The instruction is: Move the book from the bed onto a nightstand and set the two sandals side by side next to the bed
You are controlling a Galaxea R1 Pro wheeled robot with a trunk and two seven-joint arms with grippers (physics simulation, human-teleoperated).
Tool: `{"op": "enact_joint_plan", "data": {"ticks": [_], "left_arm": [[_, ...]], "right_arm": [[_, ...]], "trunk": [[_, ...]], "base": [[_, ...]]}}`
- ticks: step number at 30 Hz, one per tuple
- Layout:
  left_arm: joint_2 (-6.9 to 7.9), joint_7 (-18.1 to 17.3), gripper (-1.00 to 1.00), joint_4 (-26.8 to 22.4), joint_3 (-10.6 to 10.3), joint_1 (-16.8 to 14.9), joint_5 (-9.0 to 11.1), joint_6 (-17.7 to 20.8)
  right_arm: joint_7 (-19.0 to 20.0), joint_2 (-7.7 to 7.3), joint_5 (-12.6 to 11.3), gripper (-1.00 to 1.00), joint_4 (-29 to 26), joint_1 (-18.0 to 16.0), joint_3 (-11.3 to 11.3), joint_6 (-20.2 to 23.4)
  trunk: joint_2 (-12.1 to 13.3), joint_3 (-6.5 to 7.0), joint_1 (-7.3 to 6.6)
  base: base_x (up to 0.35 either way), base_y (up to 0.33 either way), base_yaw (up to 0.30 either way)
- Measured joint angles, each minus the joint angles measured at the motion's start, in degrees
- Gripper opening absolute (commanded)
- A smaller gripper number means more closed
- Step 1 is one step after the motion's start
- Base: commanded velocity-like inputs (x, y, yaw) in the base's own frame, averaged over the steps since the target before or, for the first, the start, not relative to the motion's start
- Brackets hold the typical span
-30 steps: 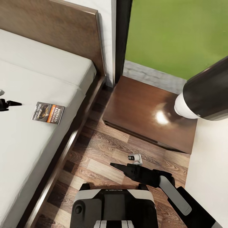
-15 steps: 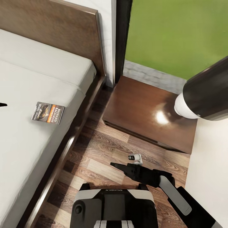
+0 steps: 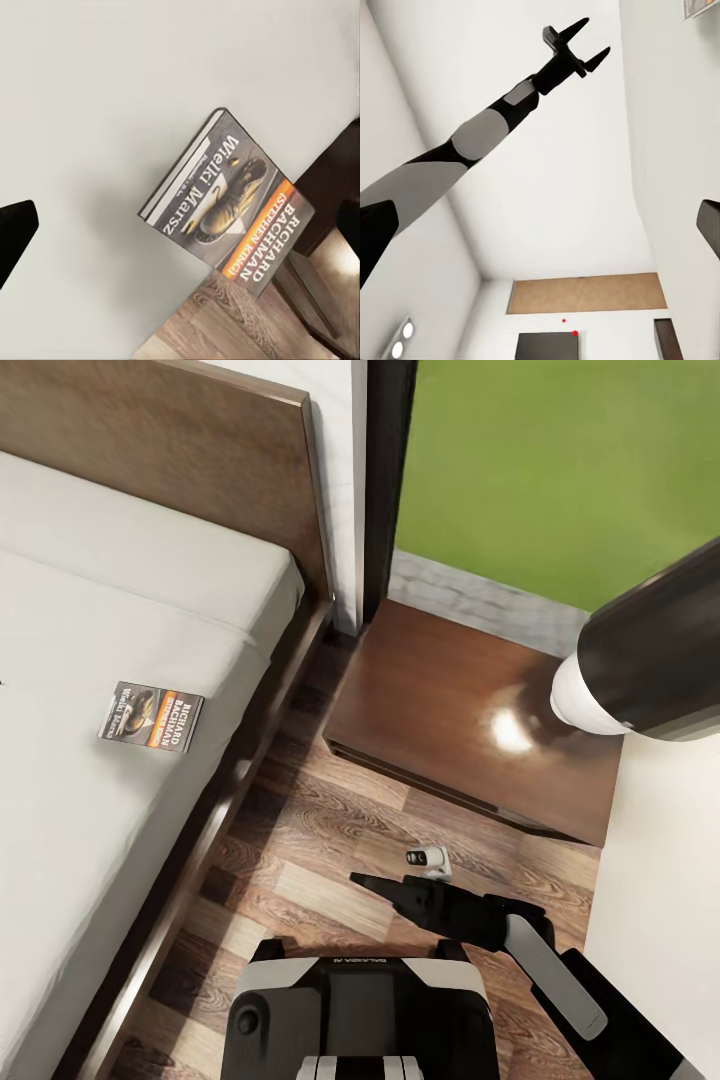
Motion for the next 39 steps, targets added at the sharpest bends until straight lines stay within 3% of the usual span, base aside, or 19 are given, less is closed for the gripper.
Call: {"op": "enact_joint_plan", "data": {"ticks": [13, 24, 39], "left_arm": [[0.57, -0.02, 1.0, 1.19, 0.02, 0.0, 0.29, 0.86], [0.6, -0.04, 1.0, 1.49, -0.07, 0.0, -0.02, 1.0], [1.59, 0.03, 1.0, 1.59, -0.09, -0.01, -0.18, 1.07]], "right_arm": [[0.0, -0.13, -0.02, 1.0, 0.14, 0.0, -0.18, 0.06], [0.37, -0.05, -0.02, 1.0, 2.27, 0.0, -3.18, 0.17], [0.61, 0.17, 0.03, 1.0, 2.78, 0.0, -3.66, 0.24]], "trunk": [[0.0, 0.0, 0.0], [0.0, 0.06, 0.0], [0.0, 1.19, 0.0]], "base": [[0.0, 0.0, 0.0], [0.0, 0.0, -0.002], [0.0, 0.0, -0.07]]}}
